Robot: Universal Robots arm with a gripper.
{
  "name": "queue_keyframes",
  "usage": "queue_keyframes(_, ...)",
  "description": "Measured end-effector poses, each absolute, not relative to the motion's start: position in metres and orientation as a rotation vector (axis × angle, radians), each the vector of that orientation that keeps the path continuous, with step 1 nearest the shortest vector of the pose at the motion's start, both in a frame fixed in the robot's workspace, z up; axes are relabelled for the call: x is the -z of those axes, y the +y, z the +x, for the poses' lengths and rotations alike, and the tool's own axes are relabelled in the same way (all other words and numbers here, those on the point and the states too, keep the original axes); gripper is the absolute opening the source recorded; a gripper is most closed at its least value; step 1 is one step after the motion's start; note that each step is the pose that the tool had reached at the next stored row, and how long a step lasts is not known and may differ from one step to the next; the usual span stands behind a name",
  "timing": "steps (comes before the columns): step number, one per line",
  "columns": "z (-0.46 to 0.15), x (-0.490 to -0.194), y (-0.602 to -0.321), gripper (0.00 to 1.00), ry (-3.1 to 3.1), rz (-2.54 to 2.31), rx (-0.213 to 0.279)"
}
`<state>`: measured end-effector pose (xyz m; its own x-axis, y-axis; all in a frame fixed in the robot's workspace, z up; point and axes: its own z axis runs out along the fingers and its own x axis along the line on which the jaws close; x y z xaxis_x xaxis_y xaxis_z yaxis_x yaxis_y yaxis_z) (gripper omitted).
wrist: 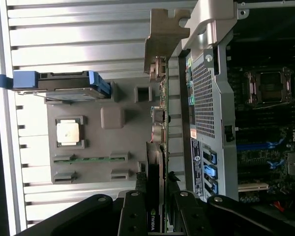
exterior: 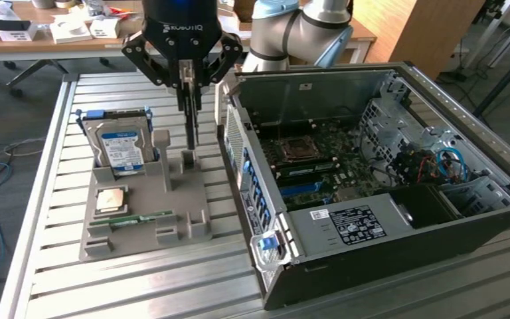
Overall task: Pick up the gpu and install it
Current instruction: 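Pick up the gpu and move the gpu toward the slot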
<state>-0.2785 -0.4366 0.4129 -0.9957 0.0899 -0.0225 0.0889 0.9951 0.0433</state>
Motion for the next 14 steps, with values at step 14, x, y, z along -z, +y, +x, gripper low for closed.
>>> queue_keyframes(14, -0.255, -0.413, -0.436, 0.27, 3.113, 0.14, -0.066)
